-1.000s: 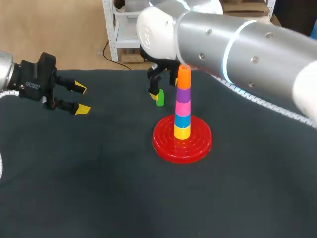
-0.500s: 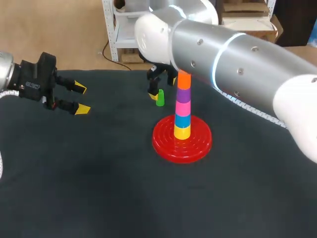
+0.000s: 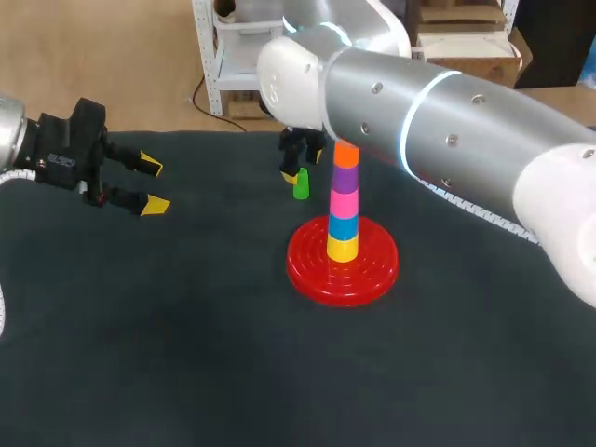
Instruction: Pick up and stack the cylinders on the red base in this order: pink,purple,orange,green
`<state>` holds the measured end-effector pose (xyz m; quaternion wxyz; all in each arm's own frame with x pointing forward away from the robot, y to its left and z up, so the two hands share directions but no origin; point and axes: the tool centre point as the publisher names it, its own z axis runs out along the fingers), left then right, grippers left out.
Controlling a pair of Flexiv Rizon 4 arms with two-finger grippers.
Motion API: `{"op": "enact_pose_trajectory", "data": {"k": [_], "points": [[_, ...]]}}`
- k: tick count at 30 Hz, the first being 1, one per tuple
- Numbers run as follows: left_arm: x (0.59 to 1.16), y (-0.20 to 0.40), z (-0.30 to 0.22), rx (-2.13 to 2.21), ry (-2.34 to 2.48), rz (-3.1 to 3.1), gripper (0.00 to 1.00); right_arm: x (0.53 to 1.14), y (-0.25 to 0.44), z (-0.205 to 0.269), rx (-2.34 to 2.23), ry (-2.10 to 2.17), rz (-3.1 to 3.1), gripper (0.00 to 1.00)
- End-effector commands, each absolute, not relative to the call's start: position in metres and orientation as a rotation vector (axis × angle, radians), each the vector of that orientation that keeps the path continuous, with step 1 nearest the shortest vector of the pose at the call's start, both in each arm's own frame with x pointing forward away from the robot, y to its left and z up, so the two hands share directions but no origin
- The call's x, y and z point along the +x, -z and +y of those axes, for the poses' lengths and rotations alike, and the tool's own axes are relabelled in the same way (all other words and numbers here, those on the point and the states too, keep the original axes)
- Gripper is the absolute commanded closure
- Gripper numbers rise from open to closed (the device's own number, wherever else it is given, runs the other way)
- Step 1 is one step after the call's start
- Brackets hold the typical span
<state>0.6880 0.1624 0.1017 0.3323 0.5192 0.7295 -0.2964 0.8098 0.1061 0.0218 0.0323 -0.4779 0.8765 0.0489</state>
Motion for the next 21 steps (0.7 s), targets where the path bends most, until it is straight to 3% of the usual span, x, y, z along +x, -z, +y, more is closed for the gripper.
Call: {"op": "enact_pose_trajectory", "data": {"k": [1,4,6,8,9,13,21], "points": [[0.687,-0.101,0.163,1.353,0.771,1.901,0.0,0.822,-0.02,0.11,-1.608,-0.066,2.891,0.34],[0.687,-0.101,0.163,1.353,0.771,1.901,0.0,0.821,-0.019,0.11,-1.615,-0.067,2.892,0.36],[0.687,-0.101,0.163,1.353,0.771,1.901,0.0,0.821,-0.018,0.11,-1.62,-0.066,2.89,0.44],[0.687,-0.101,0.163,1.353,0.771,1.901,0.0,0.821,-0.017,0.111,-1.634,-0.065,2.887,0.74],[0.687,-0.101,0.163,1.353,0.771,1.901,0.0,0.821,-0.017,0.111,-1.65,-0.052,2.882,1.0],[0.687,-0.101,0.163,1.353,0.771,1.901,0.0,0.82,-0.026,0.11,-1.649,-0.034,2.846,1.0],[0.687,-0.101,0.163,1.353,0.771,1.901,0.0,0.814,-0.111,0.097,-1.571,0.061,2.665,1.0]]}}
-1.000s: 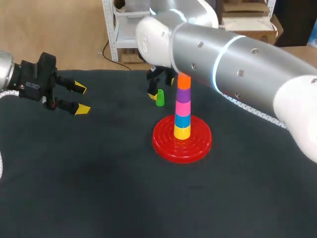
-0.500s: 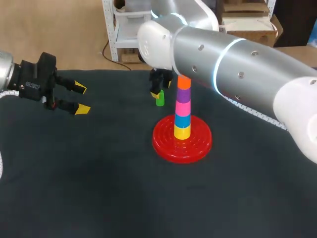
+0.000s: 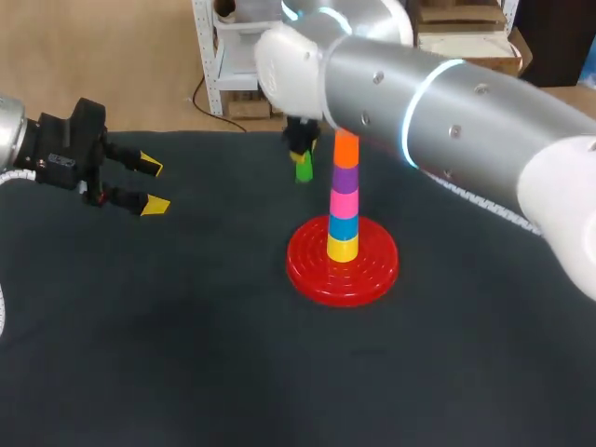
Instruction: Pick up and stack the cylinders on the red base in this order: pink,purple,orange,green
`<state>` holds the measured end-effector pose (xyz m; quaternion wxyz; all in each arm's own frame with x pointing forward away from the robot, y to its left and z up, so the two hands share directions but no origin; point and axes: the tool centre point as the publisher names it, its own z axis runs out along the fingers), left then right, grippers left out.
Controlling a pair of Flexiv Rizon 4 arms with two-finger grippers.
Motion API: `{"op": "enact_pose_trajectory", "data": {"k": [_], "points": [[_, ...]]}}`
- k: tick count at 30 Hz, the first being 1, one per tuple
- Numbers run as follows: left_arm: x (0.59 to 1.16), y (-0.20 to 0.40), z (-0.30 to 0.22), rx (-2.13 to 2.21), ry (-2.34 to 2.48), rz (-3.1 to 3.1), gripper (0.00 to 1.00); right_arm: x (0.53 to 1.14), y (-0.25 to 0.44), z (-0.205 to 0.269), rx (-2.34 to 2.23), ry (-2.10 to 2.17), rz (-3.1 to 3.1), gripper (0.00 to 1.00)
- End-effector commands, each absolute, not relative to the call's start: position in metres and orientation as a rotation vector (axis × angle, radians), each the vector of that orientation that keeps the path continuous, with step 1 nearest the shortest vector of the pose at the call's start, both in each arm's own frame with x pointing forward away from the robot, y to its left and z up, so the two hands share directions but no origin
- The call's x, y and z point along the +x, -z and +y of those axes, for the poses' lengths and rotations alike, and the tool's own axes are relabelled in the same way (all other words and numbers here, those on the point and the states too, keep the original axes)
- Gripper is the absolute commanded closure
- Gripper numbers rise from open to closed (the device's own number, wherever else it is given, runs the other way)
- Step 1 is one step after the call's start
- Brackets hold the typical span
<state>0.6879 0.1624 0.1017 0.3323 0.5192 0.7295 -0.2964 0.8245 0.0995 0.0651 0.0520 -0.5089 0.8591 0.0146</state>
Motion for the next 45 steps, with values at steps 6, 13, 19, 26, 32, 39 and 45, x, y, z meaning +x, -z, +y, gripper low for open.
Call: {"op": "enact_pose_trajectory", "data": {"k": [6,13,19,26,32,39,45], "points": [[0.687,-0.101,0.163,1.353,0.771,1.901,0.0,0.797,-0.187,0.084,-1.488,0.101,2.532,1.0],[0.687,-0.101,0.163,1.353,0.771,1.901,0.0,0.759,-0.246,0.071,-1.372,0.049,2.444,1.0],[0.687,-0.101,0.163,1.353,0.771,1.901,0.0,0.727,-0.277,0.06,-1.298,0.043,2.423,1.0],[0.687,-0.101,0.163,1.353,0.771,1.901,0.0,0.704,-0.287,0.057,-1.283,0.002,2.428,1.0],[0.687,-0.101,0.163,1.353,0.771,1.901,0.0,0.693,-0.285,0.053,-1.218,-0.05,2.443,1.0],[0.687,-0.101,0.163,1.353,0.771,1.901,0.0,0.686,-0.291,0.054,-1.187,-0.09,2.424,1.0],[0.687,-0.101,0.163,1.353,0.771,1.901,0.0,0.68,-0.297,0.056,-1.196,-0.106,2.417,1.0]]}}
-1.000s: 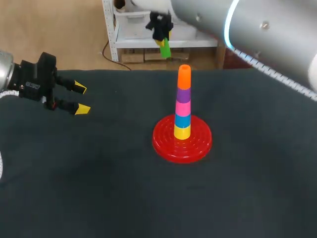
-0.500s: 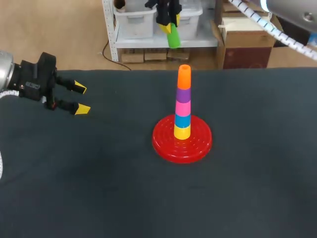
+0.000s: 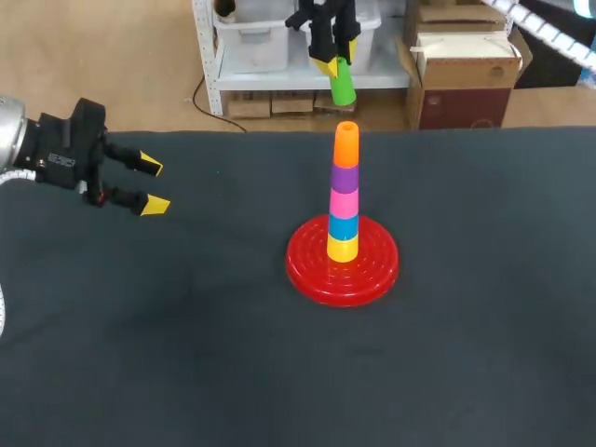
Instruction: Pick up and stack the cylinders on the red base in this order: pink,purple,orange,green
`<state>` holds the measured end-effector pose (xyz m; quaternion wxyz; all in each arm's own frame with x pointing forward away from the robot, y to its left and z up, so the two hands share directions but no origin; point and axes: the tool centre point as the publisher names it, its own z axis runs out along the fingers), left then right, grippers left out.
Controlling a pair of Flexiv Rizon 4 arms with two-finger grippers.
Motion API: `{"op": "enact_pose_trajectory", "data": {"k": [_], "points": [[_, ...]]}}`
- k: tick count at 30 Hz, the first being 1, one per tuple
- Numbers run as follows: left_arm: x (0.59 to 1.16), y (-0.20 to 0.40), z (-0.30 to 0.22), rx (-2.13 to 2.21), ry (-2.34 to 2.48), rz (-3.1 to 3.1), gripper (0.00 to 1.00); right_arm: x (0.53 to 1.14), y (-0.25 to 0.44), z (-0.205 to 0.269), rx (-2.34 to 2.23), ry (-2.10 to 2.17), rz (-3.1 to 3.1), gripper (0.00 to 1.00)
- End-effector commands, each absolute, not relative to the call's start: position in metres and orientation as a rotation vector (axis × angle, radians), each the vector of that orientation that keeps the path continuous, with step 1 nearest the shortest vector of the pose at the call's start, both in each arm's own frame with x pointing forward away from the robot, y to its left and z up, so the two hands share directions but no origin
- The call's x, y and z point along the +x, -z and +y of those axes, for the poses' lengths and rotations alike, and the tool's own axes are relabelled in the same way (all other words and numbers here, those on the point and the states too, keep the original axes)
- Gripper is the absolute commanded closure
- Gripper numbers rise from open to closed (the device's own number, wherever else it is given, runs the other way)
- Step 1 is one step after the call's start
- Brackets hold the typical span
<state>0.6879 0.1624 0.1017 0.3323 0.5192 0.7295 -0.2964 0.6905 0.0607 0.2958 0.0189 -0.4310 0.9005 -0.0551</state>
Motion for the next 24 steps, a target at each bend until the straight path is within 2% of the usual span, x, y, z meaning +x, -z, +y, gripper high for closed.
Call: {"op": "enact_pose_trajectory", "data": {"k": [1,24], "points": [[0.687,-0.101,0.163,1.353,0.771,1.901,0.0,0.678,-0.298,0.057,-1.2,-0.109,2.418,1.0],[0.687,-0.101,0.163,1.353,0.771,1.901,0.0,0.649,-0.294,0.05,-1.249,-0.17,2.533,1.0]]}}
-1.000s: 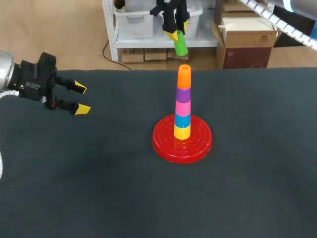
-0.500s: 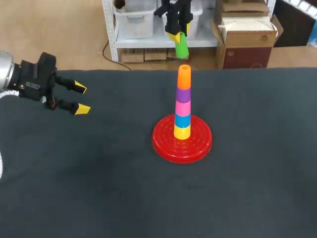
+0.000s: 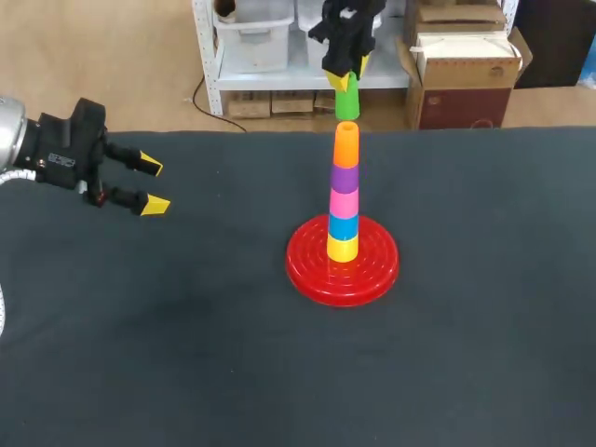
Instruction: Pick up and stack the cylinders on the red base in this order: pink,purple,orange,green
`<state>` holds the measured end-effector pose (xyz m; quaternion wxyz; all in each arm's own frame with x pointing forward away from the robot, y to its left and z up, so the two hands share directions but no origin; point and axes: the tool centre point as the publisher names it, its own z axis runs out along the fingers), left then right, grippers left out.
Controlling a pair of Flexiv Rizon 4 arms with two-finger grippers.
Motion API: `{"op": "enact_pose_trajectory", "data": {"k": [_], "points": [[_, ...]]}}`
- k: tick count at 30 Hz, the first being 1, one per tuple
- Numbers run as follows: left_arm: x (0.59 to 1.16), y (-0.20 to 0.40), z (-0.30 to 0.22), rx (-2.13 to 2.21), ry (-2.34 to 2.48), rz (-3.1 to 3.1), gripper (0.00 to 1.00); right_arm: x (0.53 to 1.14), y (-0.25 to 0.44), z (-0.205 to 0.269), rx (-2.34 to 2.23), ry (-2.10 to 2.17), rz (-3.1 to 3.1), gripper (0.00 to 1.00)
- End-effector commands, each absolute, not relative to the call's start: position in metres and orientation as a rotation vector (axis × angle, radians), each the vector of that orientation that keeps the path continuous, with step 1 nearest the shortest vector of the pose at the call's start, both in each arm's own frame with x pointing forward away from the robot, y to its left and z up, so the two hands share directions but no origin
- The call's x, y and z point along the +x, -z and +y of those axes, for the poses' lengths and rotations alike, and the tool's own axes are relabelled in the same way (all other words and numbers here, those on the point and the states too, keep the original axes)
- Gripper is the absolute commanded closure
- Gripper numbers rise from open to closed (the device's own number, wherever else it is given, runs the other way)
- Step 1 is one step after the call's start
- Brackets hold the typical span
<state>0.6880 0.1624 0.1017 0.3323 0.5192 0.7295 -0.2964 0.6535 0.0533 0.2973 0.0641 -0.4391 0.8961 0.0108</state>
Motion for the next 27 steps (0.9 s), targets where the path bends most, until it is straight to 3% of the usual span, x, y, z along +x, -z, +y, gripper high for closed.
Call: {"op": "enact_pose_trajectory", "data": {"k": [1,27], "points": [[0.687,-0.101,0.163,1.353,0.771,1.901,0.0,0.648,-0.293,0.05,-1.253,-0.175,2.538,1.0],[0.687,-0.101,0.163,1.353,0.771,1.901,0.0,0.642,-0.282,0.042,-1.348,-0.121,2.66,1.0]]}}
